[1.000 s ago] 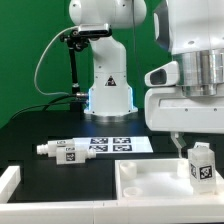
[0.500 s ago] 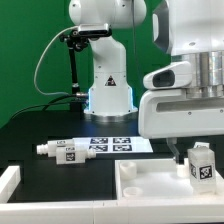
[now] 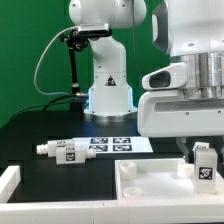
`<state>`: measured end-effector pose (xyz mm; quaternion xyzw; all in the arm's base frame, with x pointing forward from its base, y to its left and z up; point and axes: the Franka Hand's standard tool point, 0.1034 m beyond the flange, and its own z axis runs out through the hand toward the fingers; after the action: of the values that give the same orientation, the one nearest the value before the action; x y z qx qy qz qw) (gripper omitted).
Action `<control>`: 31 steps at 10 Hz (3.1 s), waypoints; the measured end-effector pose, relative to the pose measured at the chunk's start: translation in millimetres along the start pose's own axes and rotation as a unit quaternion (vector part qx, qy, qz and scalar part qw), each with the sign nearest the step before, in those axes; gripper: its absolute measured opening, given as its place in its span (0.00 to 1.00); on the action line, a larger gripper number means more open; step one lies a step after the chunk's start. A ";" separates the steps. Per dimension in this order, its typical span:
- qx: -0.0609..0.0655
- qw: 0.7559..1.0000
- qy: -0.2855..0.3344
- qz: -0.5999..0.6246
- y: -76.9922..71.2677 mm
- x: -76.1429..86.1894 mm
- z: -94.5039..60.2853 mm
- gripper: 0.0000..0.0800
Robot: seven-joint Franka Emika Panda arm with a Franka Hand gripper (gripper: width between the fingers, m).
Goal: Assemble one leg
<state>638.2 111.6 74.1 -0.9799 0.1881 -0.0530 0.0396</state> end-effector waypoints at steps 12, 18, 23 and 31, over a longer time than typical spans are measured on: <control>-0.003 0.794 -0.006 0.608 -3.7 0.3 1.7 0.36; 0.003 0.956 0.004 0.292 -4.3 0.5 5.2 0.81; -0.008 0.999 0.010 0.033 -6.5 3.3 4.5 0.78; -0.022 0.906 -0.001 0.423 -2.0 3.6 6.0 0.36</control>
Offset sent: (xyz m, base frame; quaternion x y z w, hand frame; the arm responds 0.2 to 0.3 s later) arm 0.0047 -0.0015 0.0012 -0.0622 0.0065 0.2575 0.9642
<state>643.0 112.4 68.7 -0.8087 0.5864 -0.0261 0.0370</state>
